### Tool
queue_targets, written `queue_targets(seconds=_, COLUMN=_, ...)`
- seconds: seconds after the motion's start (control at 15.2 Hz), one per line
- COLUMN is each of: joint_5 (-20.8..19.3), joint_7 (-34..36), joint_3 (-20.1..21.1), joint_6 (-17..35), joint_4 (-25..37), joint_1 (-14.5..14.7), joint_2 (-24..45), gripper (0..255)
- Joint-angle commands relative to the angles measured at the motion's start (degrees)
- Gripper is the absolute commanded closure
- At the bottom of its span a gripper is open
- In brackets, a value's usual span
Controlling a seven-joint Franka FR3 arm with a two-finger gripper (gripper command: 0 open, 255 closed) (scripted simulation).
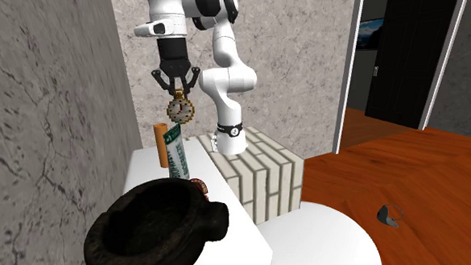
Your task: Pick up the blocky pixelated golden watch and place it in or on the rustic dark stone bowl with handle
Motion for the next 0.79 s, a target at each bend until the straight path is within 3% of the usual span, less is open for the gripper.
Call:
queue_targets(seconds=0.0, joint_5=0.3, joint_7=-0.1, joint_3=0.4, joint_6=-1.7, joint_4=1.4, joint_1=0.1, joint_2=-0.2, gripper=255)
queue_targets(seconds=0.26, joint_5=0.9, joint_7=-0.2, joint_3=1.1, joint_6=-4.7, joint_4=4.3, joint_1=0.3, joint_2=-0.3, gripper=255)
queue_targets(seconds=0.73, joint_5=5.8, joint_7=0.0, joint_3=-0.4, joint_6=-0.7, joint_4=16.5, joint_1=5.6, joint_2=16.1, gripper=255)
